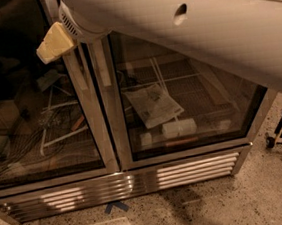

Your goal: Open top drawer

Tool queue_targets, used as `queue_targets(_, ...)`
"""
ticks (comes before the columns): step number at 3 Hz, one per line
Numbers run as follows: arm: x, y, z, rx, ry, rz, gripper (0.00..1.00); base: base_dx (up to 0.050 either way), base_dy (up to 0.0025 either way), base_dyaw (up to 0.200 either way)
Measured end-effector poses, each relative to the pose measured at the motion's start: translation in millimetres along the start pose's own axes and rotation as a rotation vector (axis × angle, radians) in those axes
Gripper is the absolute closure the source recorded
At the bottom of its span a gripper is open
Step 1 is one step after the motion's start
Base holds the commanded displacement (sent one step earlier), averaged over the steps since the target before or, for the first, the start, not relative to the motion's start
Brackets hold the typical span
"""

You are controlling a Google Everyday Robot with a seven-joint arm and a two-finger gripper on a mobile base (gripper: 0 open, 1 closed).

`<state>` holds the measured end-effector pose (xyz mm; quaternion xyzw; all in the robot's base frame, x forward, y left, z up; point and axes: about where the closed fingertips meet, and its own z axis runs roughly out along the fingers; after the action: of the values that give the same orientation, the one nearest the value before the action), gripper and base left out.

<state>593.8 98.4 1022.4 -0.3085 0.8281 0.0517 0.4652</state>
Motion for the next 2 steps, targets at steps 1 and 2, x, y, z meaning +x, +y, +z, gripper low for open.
queue_targets(1, 0.0, 0.0, 0.0, 0.0, 0.0, 0.0, 0.0, 0.0, 0.0, 0.0)
queue_targets(2, 11.3, -11.1, -7.2, -0.016, 0.035, 0.011, 0.0, 0.0, 0.0, 0.0)
